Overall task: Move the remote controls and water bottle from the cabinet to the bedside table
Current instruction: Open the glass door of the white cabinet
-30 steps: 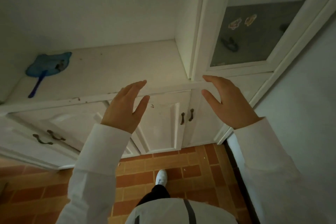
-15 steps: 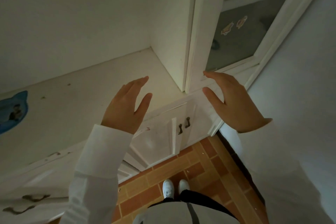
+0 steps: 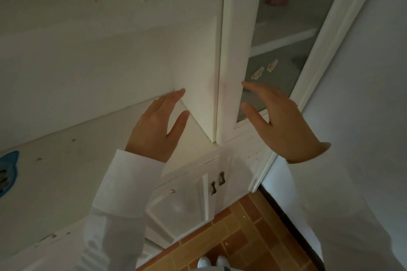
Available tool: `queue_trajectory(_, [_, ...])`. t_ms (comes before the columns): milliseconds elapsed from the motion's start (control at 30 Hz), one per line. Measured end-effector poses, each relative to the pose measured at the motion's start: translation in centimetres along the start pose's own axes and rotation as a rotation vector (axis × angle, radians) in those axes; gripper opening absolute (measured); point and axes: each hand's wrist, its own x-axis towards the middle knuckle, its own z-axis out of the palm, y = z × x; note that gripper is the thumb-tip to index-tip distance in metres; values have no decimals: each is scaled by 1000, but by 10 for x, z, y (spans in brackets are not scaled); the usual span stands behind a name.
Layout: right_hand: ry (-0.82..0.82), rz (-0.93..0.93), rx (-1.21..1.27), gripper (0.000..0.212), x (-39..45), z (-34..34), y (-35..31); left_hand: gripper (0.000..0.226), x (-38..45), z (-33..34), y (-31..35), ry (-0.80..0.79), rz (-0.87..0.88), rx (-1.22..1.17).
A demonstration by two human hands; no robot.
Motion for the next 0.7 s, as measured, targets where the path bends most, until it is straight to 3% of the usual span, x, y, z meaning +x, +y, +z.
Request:
queue_trajectory(500, [389,-228,-30,43,80,-96,-45,45,97,-60,66,285,280,-35])
queue_trajectory(700, [466,-291,-54,43,113,-125,-60,46,131,-77,91,379,336,-91])
